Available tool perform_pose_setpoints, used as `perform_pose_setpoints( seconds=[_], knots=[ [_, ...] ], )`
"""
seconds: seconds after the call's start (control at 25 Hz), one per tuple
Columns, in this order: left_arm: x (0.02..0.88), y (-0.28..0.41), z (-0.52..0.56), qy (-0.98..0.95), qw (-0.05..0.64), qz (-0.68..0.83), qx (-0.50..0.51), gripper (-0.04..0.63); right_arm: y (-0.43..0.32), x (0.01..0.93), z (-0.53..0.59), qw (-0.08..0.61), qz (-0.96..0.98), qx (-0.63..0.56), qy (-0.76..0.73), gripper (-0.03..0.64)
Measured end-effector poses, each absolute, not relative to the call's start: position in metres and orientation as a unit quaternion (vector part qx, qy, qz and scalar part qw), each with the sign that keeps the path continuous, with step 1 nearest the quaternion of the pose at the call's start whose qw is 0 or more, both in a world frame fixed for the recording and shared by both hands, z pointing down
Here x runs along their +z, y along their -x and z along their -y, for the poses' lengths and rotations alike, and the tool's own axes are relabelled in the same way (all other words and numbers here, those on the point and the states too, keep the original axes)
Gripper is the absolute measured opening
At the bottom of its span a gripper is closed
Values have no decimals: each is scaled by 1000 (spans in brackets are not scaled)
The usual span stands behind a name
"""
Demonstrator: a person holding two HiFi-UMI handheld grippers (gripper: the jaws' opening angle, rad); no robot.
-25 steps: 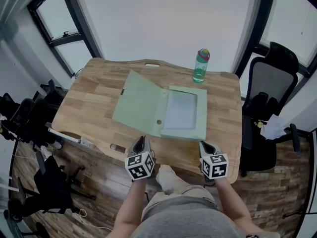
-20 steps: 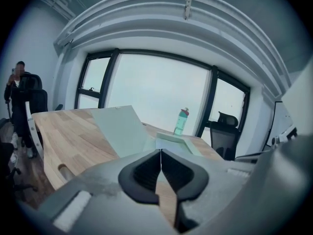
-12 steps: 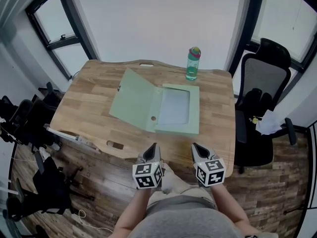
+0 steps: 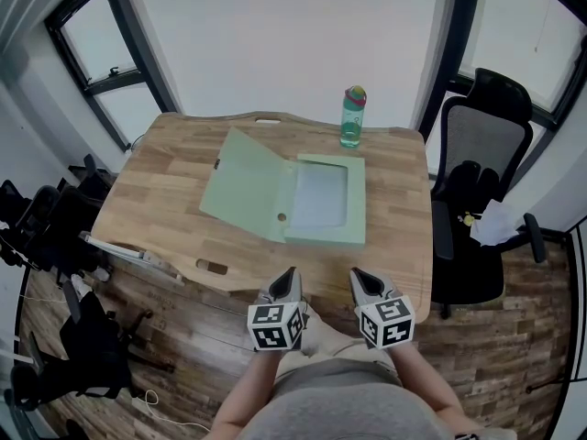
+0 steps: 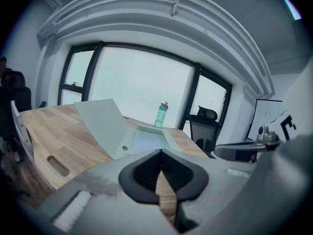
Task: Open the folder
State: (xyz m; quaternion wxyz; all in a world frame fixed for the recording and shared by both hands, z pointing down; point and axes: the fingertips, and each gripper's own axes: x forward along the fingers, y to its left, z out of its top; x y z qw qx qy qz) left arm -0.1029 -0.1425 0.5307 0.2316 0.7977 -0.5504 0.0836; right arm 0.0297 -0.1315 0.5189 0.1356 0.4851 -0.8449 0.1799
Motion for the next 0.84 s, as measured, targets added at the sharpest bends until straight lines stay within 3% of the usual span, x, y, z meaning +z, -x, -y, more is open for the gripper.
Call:
perform_pose_setpoints(
  seconds=[0.84],
  knots=[
    [528, 106, 155, -800, 252, 539, 73, 5, -21, 506, 154, 121, 853, 170, -479, -2]
  ],
)
